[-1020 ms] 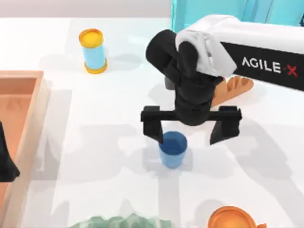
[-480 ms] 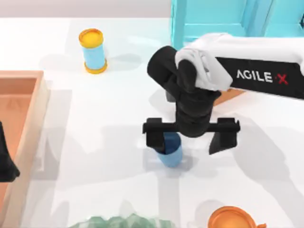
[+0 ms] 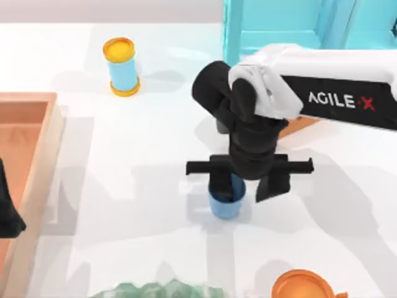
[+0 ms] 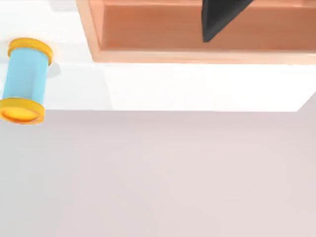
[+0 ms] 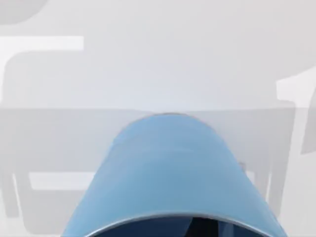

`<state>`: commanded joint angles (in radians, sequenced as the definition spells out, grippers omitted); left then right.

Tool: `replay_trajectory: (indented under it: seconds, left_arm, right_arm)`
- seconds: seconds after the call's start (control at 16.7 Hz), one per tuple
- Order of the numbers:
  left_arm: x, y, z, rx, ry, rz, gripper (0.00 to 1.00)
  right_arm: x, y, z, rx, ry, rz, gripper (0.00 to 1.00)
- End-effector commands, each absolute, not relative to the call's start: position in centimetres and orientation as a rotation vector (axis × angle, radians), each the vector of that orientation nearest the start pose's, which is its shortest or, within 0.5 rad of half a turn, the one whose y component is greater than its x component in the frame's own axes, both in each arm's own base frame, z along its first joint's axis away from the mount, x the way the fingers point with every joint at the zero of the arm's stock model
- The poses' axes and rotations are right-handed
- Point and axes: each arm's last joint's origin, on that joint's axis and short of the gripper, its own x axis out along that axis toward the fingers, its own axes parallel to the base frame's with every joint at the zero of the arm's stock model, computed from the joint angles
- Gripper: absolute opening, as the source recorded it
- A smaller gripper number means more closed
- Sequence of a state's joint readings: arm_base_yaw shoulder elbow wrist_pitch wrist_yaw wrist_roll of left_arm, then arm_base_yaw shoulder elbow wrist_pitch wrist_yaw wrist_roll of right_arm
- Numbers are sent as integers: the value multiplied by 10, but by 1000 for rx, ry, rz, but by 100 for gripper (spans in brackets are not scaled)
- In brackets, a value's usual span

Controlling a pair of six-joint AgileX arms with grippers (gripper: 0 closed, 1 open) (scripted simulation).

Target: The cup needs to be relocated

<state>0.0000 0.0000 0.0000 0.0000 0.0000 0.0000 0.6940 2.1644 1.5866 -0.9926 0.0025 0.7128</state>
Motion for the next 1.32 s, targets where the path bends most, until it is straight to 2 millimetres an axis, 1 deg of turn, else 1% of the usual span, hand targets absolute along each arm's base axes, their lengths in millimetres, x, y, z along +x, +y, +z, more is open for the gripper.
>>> replay_trajectory:
  seconds: [0.18, 0.24, 0.66, 0.78, 0.84, 0.96, 1.02, 1.14, 1.32]
  left_arm:
    - [106, -1, 160, 0, 0, 0, 100]
    - [106, -1, 160, 0, 0, 0, 100]
    - [106, -1, 160, 0, 0, 0, 100]
    - [106, -1, 160, 0, 0, 0, 100]
    - [106, -1, 160, 0, 0, 0, 100]
    - [106, -1, 160, 0, 0, 0, 100]
    - [106, -1, 160, 0, 0, 0, 100]
    - [106, -1, 160, 0, 0, 0, 100]
    - [106, -1, 160, 0, 0, 0, 100]
  right_arm:
    - [314, 266, 136, 8, 1571, -7, 2]
    - [314, 266, 136, 8, 1571, -7, 0]
    - [314, 266, 136, 8, 1571, -7, 0]
    - [315, 265, 137, 11, 1569, -9, 0]
    - [317, 261, 138, 11, 1570, -10, 0]
    - [325, 243, 143, 8, 1574, -11, 0]
    - [331, 228, 147, 8, 1575, -10, 0]
    - [344, 188, 157, 8, 1577, -9, 0]
    - [353, 116, 173, 9, 1582, -8, 0]
